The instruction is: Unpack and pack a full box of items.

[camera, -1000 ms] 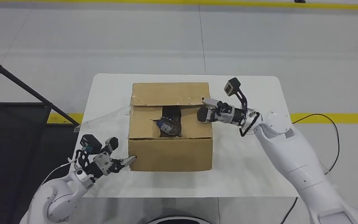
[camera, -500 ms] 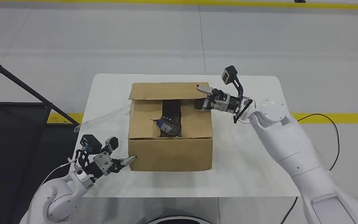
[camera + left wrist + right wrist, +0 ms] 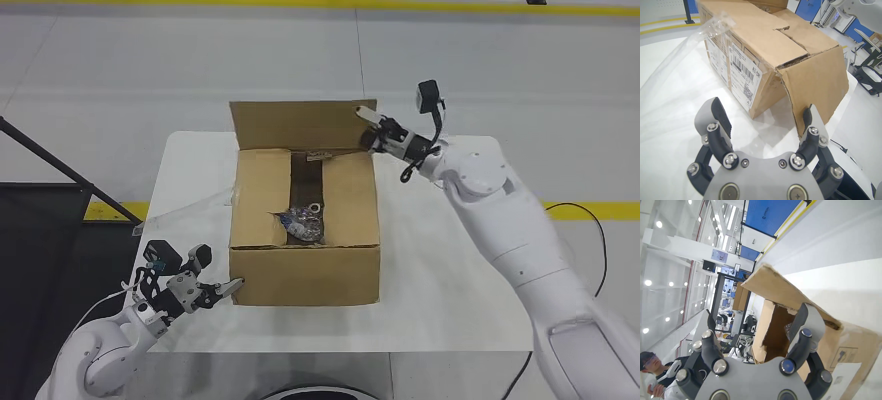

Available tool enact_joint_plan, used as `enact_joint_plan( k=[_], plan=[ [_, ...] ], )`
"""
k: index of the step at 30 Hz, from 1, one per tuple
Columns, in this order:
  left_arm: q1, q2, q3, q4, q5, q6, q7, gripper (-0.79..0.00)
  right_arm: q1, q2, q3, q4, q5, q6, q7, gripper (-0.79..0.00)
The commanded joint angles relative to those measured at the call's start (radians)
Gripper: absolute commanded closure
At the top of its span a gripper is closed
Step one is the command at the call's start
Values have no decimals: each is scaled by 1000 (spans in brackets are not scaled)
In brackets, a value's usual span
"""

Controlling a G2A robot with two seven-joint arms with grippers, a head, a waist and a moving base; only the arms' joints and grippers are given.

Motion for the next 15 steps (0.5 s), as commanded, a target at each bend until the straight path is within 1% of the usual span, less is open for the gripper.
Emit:
enact_joint_plan(
  k=[1,9,13,15],
  plan=[
    [0,0,0,0,0,0,0,-785,23,-17,-20,37,-17,9,-26,-785],
    [0,0,0,0,0,0,0,-785,92,-91,-85,188,-59,-47,-96,-785],
    [0,0,0,0,0,0,0,-785,120,-124,-108,254,-79,-38,-126,-785],
    [0,0,0,0,0,0,0,-785,136,-141,-115,287,-80,-11,-133,-785]
  ],
)
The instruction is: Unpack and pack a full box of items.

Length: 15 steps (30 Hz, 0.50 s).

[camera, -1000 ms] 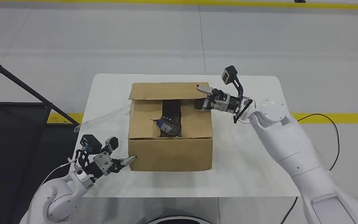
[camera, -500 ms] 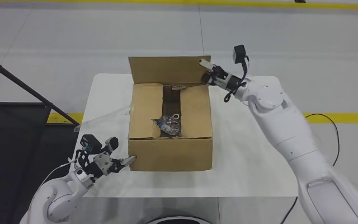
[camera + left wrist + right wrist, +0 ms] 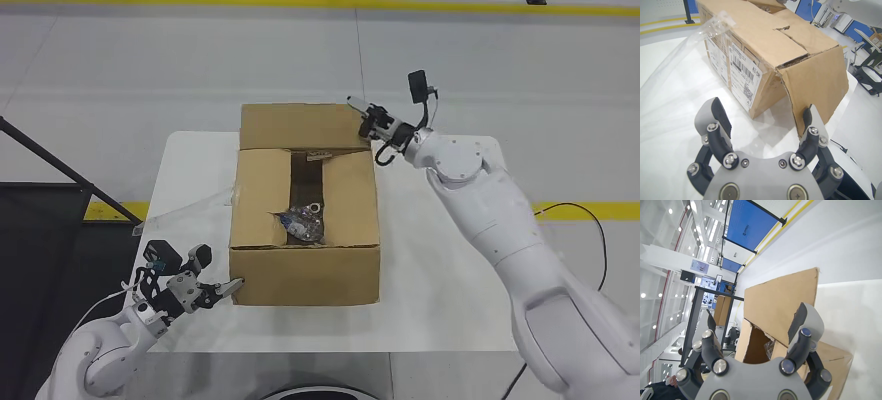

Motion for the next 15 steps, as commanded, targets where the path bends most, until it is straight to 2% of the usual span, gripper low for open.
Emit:
enact_joint_plan(
  k=[1,8,15],
  plan=[
    [0,0,0,0,0,0,0,-785,16,-15,-8,31,-5,28,-2,-785],
    [0,0,0,0,0,0,0,-785,51,-69,-31,118,-10,80,10,-785],
    [0,0,0,0,0,0,0,-785,67,-98,-22,181,-9,55,26,-785]
  ],
)
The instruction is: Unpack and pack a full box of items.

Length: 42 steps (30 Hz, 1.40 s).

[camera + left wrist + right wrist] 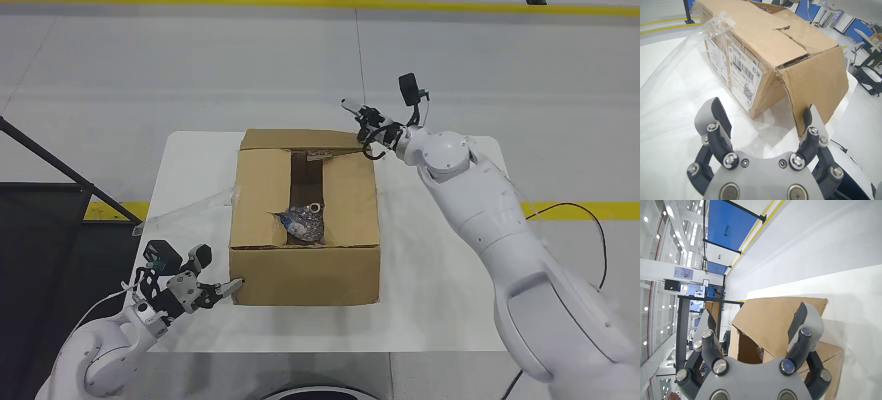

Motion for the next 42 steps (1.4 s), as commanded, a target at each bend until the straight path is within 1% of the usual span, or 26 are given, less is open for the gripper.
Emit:
enact_joint_plan(
  k=[1,5,8,10,12,14,18,20,22,25,30,35,42],
  plan=[
    [-1,-1,4,-1,-6,8,5,-785,2,-4,6,6,1,-19,1,-785],
    [0,-1,1,0,-58,15,34,-785,2,-7,25,-10,8,-92,37,-785],
    [1,-1,-11,-1,-107,18,50,-785,-6,-5,42,-53,18,-147,87,-785],
    [3,0,-24,1,-149,18,62,-785,-18,-2,55,-93,34,-177,139,-785],
    [5,0,-37,6,-190,26,74,-785,-35,2,69,-136,64,-189,219,-785],
    [6,-1,-48,8,-214,47,90,-785,-49,5,76,-176,90,-166,314,-785],
    [10,-3,-53,13,-246,75,118,-785,-80,3,71,-235,117,-85,438,-785],
    [12,-5,-51,14,-252,81,132,-785,-87,-1,66,-248,124,-48,477,-785],
    [13,-5,-51,13,-247,86,143,-785,-95,-7,56,-251,120,-16,497,-785],
    [15,-6,-51,9,-243,91,158,-785,-96,-20,37,-244,101,43,485,-785],
    [17,-7,-50,1,-234,97,168,-785,-95,-44,23,-210,123,86,514,-785],
    [16,-8,-44,-5,-215,103,171,-785,-88,-72,13,-166,152,78,543,-785],
    [13,-9,-28,-16,-176,117,175,-785,-73,-112,23,-109,228,20,572,-785]
  ],
)
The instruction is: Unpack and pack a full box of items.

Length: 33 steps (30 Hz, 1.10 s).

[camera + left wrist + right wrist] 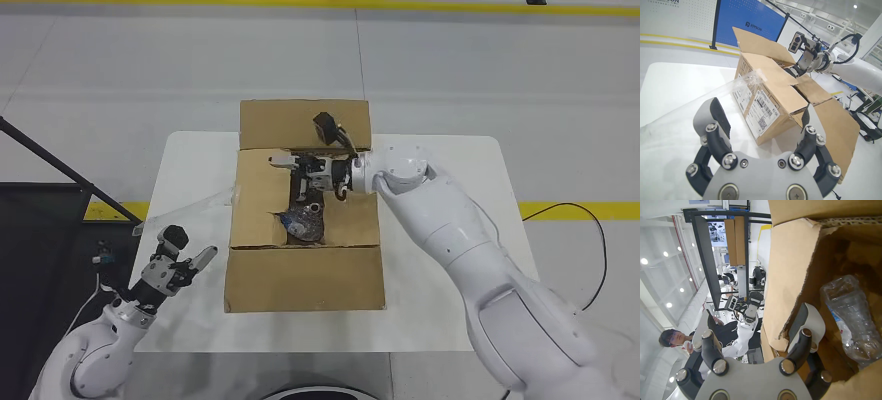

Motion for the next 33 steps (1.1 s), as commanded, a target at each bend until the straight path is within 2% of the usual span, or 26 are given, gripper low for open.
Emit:
enact_joint_plan(
  k=[1,9,16,24,33],
  plan=[
    [0,0,5,-5,11,3,2,-785,6,-10,3,12,16,-14,9,-785],
    [2,-1,27,-33,47,2,4,-785,30,-42,31,29,78,-96,21,-785],
    [1,-3,54,-67,89,16,4,-785,48,-66,32,17,70,-117,4,-785],
    [-27,-10,118,-105,120,116,-9,-785,65,-96,29,33,60,-131,2,-785],
    [-58,-21,164,-109,110,257,4,-785,65,-117,52,63,86,-226,59,-785]
  ],
)
